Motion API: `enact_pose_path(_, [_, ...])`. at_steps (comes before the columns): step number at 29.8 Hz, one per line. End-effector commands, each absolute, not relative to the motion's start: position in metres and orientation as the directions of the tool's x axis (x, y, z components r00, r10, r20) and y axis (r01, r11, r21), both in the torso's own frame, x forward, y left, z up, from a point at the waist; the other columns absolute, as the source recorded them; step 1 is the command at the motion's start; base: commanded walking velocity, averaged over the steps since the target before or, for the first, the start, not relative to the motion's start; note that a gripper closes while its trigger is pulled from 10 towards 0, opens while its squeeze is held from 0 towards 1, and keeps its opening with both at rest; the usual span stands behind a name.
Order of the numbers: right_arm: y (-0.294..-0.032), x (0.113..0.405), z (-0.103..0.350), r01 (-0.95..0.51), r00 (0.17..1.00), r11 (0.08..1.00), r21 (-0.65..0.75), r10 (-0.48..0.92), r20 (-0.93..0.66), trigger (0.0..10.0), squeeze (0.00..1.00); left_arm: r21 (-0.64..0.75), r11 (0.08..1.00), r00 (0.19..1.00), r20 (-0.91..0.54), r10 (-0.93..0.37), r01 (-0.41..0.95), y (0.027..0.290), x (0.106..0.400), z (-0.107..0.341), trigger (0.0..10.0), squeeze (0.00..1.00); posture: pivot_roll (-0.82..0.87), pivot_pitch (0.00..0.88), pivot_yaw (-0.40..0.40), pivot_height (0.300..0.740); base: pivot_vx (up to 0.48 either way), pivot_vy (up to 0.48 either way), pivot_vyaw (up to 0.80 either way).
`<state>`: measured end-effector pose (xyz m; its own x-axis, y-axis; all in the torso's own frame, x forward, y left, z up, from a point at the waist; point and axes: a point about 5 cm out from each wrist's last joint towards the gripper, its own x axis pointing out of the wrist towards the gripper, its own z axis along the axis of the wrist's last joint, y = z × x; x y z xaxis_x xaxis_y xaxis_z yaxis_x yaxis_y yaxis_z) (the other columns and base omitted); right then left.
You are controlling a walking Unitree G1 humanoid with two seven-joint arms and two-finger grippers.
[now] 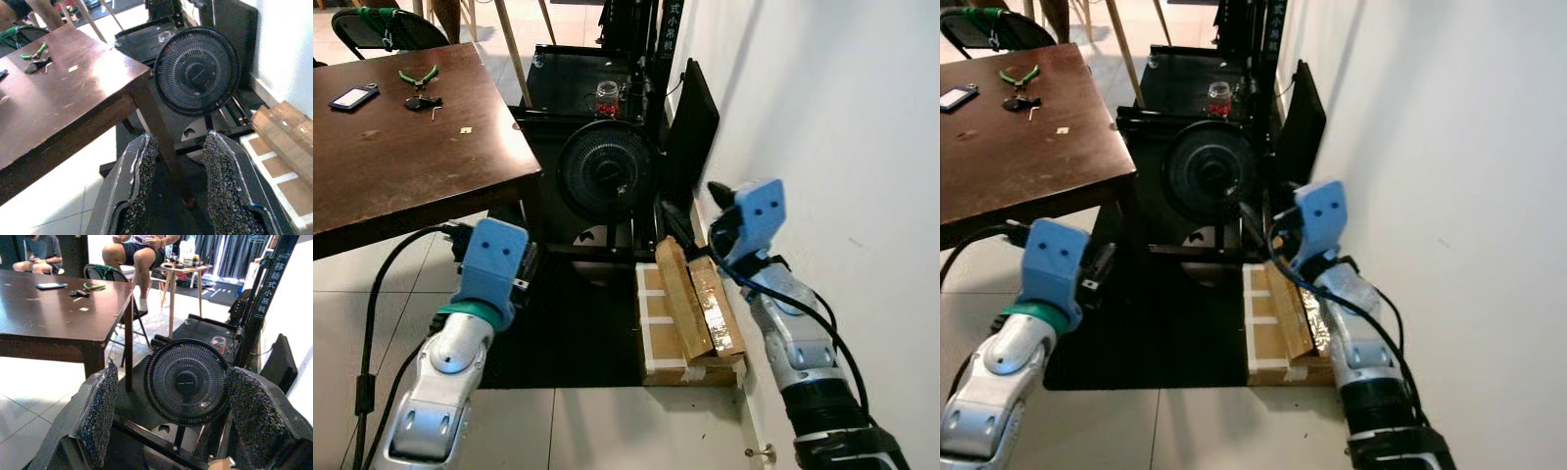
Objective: Hang keys on a hook
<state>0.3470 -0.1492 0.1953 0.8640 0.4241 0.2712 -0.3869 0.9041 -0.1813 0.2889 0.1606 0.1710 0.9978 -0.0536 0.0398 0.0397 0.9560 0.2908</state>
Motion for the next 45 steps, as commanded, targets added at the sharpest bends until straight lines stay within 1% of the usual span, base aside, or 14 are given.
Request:
enact_pose_path(1, [-0.152, 0.345, 0.183, -0.381, 0.879, 0.910, -0.163, 0.411, 0.240, 10.0, 0.00, 0.304, 0.952, 0.999, 0.023, -0.049, 0.039, 0.165, 0.290, 0.168, 10.0, 0.00, -0.07, 0.008, 0.093, 0.740, 0.000, 0.000, 0.00])
enact_pose_path(3, [-0.138, 0.345, 0.179, -0.377, 0.884, 0.921, -0.094, 0.388, 0.259, 10.0, 0.00, 0.211, 0.975, 0.997, -0.001, -0.075, 0.073, 0.160, 0.295, 0.164, 10.0, 0.00, -0.08, 0.008, 0.109, 0.740, 0.000, 0.000, 0.00])
enact_pose_path(5, [-0.125, 0.345, 0.181, -0.412, 0.869, 0.906, -0.095, 0.422, 0.260, 10.0, 0.00, 0.160, 0.983, 0.996, -0.011, -0.093, 0.093, 0.155, 0.297, 0.164, 10.0, 0.00, -0.08, 0.006, 0.108, 0.740, 0.000, 0.000, 0.00])
enact_pose_path(9, [-0.121, 0.343, 0.181, -0.451, 0.853, 0.887, -0.100, 0.461, 0.244, 10.0, 0.00, 0.154, 0.983, 0.995, -0.026, -0.097, 0.100, 0.154, 0.298, 0.162, 10.0, 0.00, -0.08, 0.007, 0.104, 0.740, 0.000, 0.000, 0.00])
enact_pose_path(13, [-0.121, 0.344, 0.180, -0.478, 0.844, 0.874, -0.086, 0.485, 0.230, 10.0, 0.00, 0.129, 0.987, 0.995, -0.041, -0.089, 0.094, 0.154, 0.300, 0.159, 10.0, 0.00, -0.08, 0.011, 0.100, 0.740, 0.000, 0.000, 0.00])
enact_pose_path(17, [-0.120, 0.342, 0.180, -0.486, 0.837, 0.866, -0.114, 0.499, 0.225, 10.0, 0.00, 0.163, 0.983, 0.996, -0.030, -0.084, 0.088, 0.152, 0.302, 0.162, 10.0, 0.00, -0.10, 0.019, 0.100, 0.740, 0.000, 0.000, 0.00])
enact_pose_path(20, [-0.133, 0.339, 0.181, -0.426, 0.865, 0.897, -0.120, 0.443, 0.235, 10.0, 0.00, 0.129, 0.990, 0.998, -0.041, -0.044, 0.049, 0.165, 0.299, 0.163, 10.0, 0.00, -0.11, 0.047, 0.106, 0.740, 0.000, 0.000, 0.00])
enact_pose_path(23, [-0.135, 0.339, 0.181, -0.414, 0.871, 0.903, -0.117, 0.430, 0.238, 10.0, 0.00, 0.118, 0.992, 0.998, -0.044, -0.037, 0.042, 0.168, 0.298, 0.163, 10.0, 0.00, -0.11, 0.047, 0.106, 0.740, 0.000, 0.000, 0.00])
enact_pose_path(26, [-0.136, 0.336, 0.183, -0.319, 0.904, 0.943, -0.100, 0.334, 0.266, 10.0, 0.00, 0.152, 0.988, 0.999, -0.038, -0.035, 0.040, 0.165, 0.297, 0.163, 10.0, 0.00, -0.09, 0.044, 0.114, 0.740, 0.000, 0.000, 0.00])
enact_pose_path(27, [-0.137, 0.331, 0.182, -0.288, 0.916, 0.953, -0.090, 0.302, 0.266, 10.0, 0.00, 0.164, 0.985, 0.999, -0.032, -0.038, 0.043, 0.165, 0.293, 0.163, 10.0, 0.00, -0.08, 0.045, 0.116, 0.740, 0.000, 0.000, 0.00])
enact_pose_path(33, [-0.138, 0.325, 0.181, -0.261, 0.927, 0.962, -0.080, 0.272, 0.259, 10.0, 0.00, 0.173, 0.984, 0.999, -0.024, -0.042, 0.046, 0.165, 0.286, 0.164, 10.0, 0.00, -0.08, 0.045, 0.116, 0.740, 0.000, 0.000, 0.00])
enact_pose_path(36, [-0.141, 0.286, 0.175, -0.268, 0.932, 0.961, -0.062, 0.275, 0.236, 10.0, 0.00, 0.225, 0.969, 0.995, -0.022, -0.100, 0.103, 0.165, 0.247, 0.164, 10.0, 0.00, -0.08, 0.091, 0.101, 0.740, 0.000, 0.000, 0.00])
enact_pose_path(43, [-0.141, 0.286, 0.175, -0.268, 0.932, 0.961, -0.062, 0.275, 0.236, 10.0, 0.00, 0.225, 0.969, 0.995, -0.022, -0.100, 0.103, 0.165, 0.247, 0.164, 10.0, 0.00, -0.08, 0.091, 0.101, 0.740, 0.000, 0.000, 0.00])
enact_pose_path(45, [-0.142, 0.277, 0.174, -0.273, 0.933, 0.960, -0.064, 0.281, 0.226, 10.0, 0.00, 0.238, 0.965, 0.993, -0.020, -0.113, 0.114, 0.164, 0.239, 0.164, 10.0, 0.00, -0.07, 0.092, 0.100, 0.740, 0.000, 0.000, 0.00])
